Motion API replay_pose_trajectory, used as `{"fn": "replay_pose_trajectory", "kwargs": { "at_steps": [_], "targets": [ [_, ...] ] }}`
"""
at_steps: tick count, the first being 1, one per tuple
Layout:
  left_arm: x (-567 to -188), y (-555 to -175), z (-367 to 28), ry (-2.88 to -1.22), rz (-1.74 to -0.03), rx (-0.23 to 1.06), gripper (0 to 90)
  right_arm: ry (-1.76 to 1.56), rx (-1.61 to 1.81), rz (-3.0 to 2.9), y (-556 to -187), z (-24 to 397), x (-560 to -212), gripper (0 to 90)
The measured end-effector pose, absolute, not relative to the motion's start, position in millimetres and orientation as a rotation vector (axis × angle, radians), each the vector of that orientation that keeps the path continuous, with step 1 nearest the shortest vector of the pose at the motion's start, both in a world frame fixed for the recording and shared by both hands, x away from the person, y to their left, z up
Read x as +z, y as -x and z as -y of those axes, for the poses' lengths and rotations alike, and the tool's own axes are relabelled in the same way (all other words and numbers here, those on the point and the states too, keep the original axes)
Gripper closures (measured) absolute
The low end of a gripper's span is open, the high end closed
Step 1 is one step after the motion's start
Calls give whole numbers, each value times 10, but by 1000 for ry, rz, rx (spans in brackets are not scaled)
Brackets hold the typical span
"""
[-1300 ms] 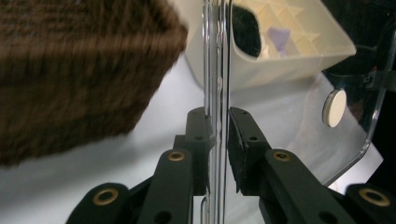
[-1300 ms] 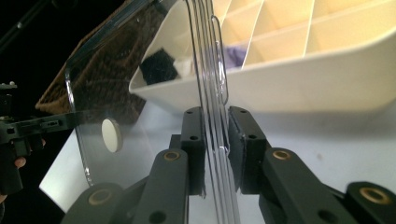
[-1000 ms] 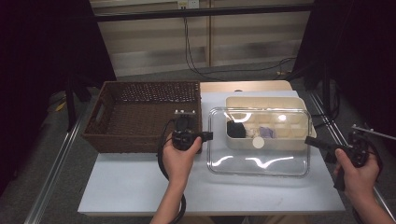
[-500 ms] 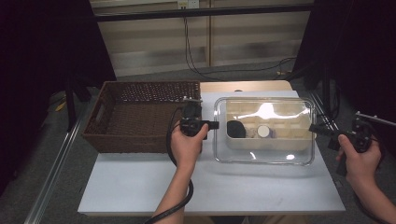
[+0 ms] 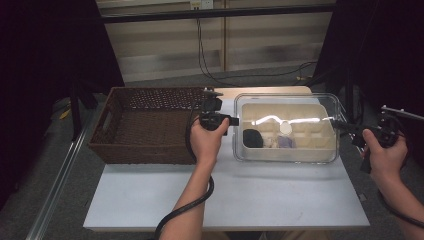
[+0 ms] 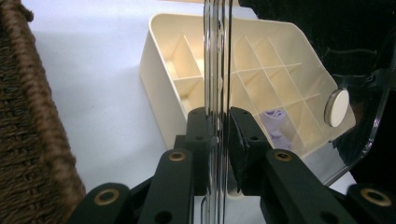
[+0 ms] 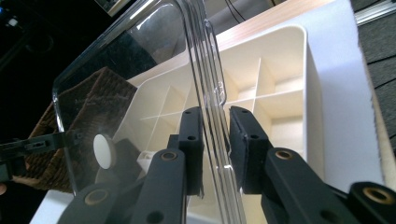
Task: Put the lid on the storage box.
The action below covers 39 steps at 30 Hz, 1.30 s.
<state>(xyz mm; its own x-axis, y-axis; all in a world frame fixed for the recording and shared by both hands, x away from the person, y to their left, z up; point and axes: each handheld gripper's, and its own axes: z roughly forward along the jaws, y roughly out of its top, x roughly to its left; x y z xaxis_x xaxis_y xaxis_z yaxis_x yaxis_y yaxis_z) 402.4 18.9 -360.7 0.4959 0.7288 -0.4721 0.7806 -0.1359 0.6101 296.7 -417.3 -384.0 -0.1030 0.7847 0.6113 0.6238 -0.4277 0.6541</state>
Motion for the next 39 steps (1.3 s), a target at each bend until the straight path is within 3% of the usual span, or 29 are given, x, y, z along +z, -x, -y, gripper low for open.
{"fn": "replay_pose_trajectory", "kwargs": {
  "at_steps": [28, 39],
  "targets": [
    [-3489, -4296, 46, -1887, -1270, -114, 786, -2025, 1531, -1516, -3205, 4367, -3672, 757],
    [-3566, -4385, 81, -1899, -1296, -129, 784, -2067, 1497, -1523, -3291, 4386, -3781, 756]
  ]
}}
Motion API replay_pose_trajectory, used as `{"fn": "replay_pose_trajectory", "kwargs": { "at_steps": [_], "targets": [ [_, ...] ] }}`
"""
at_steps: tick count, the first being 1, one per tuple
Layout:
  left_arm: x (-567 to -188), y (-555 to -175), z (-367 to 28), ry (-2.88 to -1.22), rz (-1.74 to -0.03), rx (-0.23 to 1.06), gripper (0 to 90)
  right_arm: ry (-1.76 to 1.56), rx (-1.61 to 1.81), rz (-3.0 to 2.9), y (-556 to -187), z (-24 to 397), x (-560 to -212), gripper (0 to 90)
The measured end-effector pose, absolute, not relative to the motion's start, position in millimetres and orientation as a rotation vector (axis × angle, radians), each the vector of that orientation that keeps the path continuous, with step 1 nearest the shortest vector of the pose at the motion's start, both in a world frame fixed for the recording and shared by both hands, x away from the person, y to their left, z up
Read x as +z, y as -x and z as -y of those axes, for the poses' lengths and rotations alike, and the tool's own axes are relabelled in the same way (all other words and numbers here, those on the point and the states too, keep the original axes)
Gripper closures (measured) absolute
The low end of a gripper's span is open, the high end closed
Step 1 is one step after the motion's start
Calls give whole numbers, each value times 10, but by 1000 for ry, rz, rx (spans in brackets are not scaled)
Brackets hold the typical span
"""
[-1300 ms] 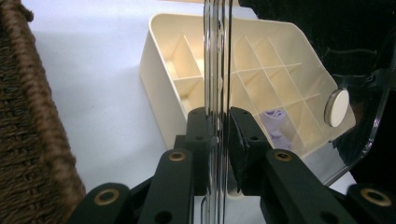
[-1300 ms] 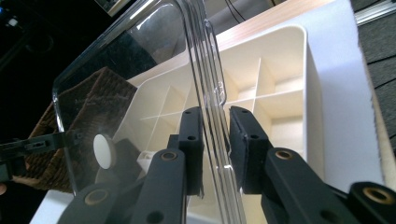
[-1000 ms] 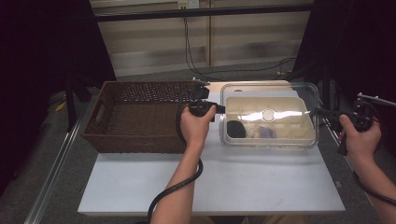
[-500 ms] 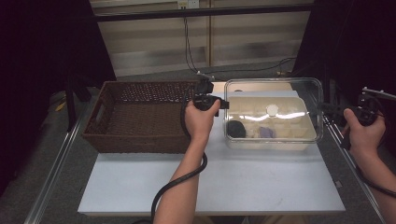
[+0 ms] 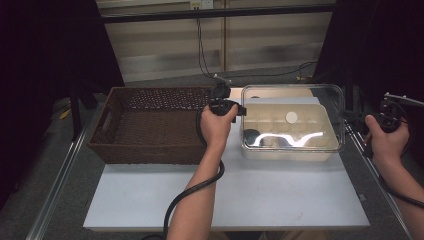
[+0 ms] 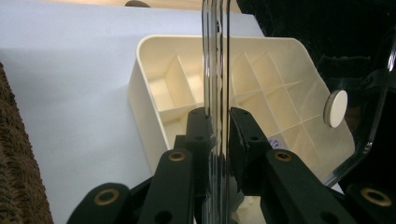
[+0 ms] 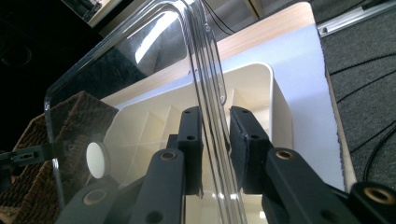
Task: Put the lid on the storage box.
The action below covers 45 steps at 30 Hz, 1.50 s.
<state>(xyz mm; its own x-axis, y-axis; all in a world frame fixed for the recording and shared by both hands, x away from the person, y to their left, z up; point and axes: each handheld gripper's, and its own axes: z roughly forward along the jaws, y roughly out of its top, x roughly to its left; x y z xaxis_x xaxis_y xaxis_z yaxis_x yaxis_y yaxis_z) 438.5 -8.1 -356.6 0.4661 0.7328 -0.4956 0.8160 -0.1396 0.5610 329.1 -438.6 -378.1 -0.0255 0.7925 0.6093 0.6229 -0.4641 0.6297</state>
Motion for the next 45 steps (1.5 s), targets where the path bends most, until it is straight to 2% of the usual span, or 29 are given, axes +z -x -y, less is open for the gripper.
{"fn": "replay_pose_trajectory", "kwargs": {
  "at_steps": [16, 18, 20, 23, 25, 35, 39, 41, 45],
  "targets": [
    [-3723, -4512, 85, -1865, -1346, -153, 761, -2118, 1434, -1532, -3464, 4349, -3949, 754],
    [-3751, -4522, 95, -1882, -1348, -130, 746, -2133, 1434, -1511, -3474, 4342, -3985, 752],
    [-3776, -4526, 116, -1877, -1342, -94, 768, -2144, 1401, -1510, -3499, 4331, -4004, 750],
    [-3792, -4527, 122, -1879, -1344, -51, 726, -2140, 1367, -1504, -3527, 4340, -4028, 677],
    [-3786, -4511, 104, -1905, -1339, -25, 724, -2153, 1356, -1510, -3527, 4373, -4065, 741],
    [-3726, -4277, 12, -1915, -1284, -28, 712, -2121, 1377, -1568, -3333, 4353, -4056, 777],
    [-3712, -4180, -63, -1903, -1257, -35, 639, -2088, 1369, -1590, -3249, 4316, -4045, 728],
    [-3720, -4140, -97, -1897, -1249, -41, 579, -2047, 1368, -1632, -3201, 4261, -4029, 653],
    [-3721, -4058, -134, -1898, -1218, -51, 460, -1965, 1357, -1697, -3140, 4130, -3976, 559]
  ]
}}
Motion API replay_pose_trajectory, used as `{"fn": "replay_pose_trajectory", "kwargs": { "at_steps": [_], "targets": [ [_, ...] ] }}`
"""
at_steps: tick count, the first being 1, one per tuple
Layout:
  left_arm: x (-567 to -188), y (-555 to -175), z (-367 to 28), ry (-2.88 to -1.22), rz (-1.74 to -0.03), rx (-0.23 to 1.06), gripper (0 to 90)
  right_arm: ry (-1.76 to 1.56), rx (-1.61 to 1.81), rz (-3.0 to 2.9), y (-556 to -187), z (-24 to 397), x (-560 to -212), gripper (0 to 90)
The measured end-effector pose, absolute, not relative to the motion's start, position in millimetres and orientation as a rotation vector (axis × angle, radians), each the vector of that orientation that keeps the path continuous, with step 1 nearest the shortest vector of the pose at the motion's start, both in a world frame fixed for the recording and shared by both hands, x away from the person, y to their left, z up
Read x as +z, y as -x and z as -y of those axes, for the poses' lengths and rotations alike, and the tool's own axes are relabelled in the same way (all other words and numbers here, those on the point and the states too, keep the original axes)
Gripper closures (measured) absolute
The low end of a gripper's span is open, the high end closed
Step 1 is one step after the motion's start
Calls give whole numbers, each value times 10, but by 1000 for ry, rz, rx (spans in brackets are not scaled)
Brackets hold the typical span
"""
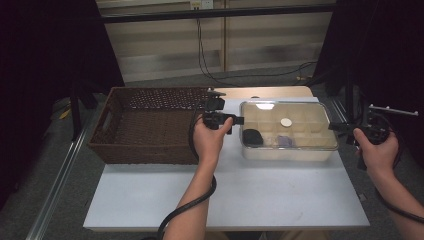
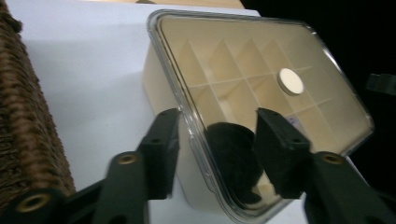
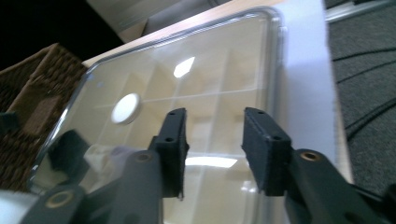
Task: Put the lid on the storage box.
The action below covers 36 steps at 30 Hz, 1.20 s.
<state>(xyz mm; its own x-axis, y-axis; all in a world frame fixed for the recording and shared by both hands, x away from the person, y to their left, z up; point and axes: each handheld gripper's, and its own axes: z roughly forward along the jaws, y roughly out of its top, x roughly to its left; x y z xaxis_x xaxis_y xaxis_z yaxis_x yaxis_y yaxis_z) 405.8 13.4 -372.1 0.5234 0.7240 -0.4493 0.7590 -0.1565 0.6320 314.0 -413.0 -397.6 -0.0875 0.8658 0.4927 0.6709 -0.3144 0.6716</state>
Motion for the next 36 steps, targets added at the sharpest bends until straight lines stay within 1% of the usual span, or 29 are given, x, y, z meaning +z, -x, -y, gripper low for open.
{"fn": "replay_pose_trajectory", "kwargs": {
  "at_steps": [1, 3, 5, 7, 9, 10, 13, 15, 20, 26, 36],
  "targets": [
    [-3718, -4037, -132, -1893, -1216, -51, 436, -1938, 1350, -1711, -3130, 4097, -3960, 530],
    [-3712, -4004, -142, -1920, -1188, -34, 347, -1884, 1354, -1750, -3114, 4036, -3925, 477],
    [-3701, -3974, -157, -1927, -1178, -32, 323, -1840, 1363, -1777, -3104, 3984, -3895, 439],
    [-3690, -3953, -162, -1940, -1163, -39, 258, -1776, 1343, -1807, -3093, 3930, -3875, 401],
    [-3685, -3937, -167, -1936, -1160, -43, 226, -1761, 1359, -1819, -3092, 3901, -3873, 361],
    [-3682, -3929, -169, -1942, -1150, -40, 224, -1745, 1358, -1829, -3090, 3882, -3872, 357],
    [-3685, -3903, -172, -1951, -1135, -41, 187, -1718, 1345, -1846, -3088, 3830, -3877, 315],
    [-3687, -3889, -185, -1957, -1125, -20, 156, -1702, 1344, -1864, -3093, 3805, -3885, 293],
    [-3691, -3860, -188, -1975, -1100, -32, 120, -1663, 1326, -1899, -3089, 3759, -3888, 260],
    [-3693, -3813, -163, -2002, -1071, -9, 80, -1645, 1323, -1925, -3078, 3737, -3903, 226],
    [-3717, -3708, -176, -2015, -1022, -42, 64, -1607, 1327, -1975, -3018, 3676, -3909, 185]
  ]
}}
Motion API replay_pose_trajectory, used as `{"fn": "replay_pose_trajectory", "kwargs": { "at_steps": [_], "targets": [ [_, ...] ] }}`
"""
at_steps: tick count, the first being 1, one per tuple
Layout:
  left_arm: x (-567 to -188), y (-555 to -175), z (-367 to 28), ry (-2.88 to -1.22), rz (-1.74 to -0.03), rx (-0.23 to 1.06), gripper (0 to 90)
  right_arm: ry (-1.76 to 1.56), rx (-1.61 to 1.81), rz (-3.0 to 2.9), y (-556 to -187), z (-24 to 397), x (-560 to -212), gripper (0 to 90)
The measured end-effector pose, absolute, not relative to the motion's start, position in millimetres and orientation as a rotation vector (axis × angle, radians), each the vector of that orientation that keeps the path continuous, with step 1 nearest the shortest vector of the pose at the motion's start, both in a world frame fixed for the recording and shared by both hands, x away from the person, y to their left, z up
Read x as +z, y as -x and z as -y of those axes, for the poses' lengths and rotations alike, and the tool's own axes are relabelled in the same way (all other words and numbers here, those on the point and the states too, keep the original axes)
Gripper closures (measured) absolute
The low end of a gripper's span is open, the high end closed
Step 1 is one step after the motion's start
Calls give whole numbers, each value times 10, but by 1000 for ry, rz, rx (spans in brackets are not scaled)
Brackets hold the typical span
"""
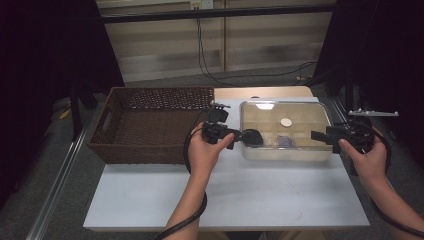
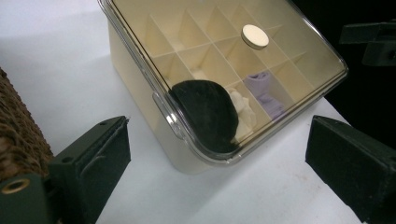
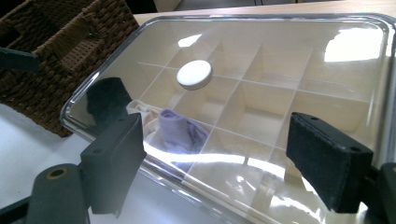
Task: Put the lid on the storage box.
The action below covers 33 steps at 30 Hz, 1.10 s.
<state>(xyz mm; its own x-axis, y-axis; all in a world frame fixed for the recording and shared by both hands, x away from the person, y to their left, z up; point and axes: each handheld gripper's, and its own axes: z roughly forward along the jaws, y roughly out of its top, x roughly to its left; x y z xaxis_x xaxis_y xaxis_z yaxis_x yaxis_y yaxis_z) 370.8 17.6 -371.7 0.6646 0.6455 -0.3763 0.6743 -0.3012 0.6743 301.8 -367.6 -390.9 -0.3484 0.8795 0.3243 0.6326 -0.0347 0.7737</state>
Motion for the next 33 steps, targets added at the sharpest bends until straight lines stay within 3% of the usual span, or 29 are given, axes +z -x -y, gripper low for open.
{"fn": "replay_pose_trajectory", "kwargs": {
  "at_steps": [33],
  "targets": [
    [-3859, -3399, -241, -2014, -902, -126, 31, -1442, 1328, -2113, -2755, 3557, -3964, 78]
  ]
}}
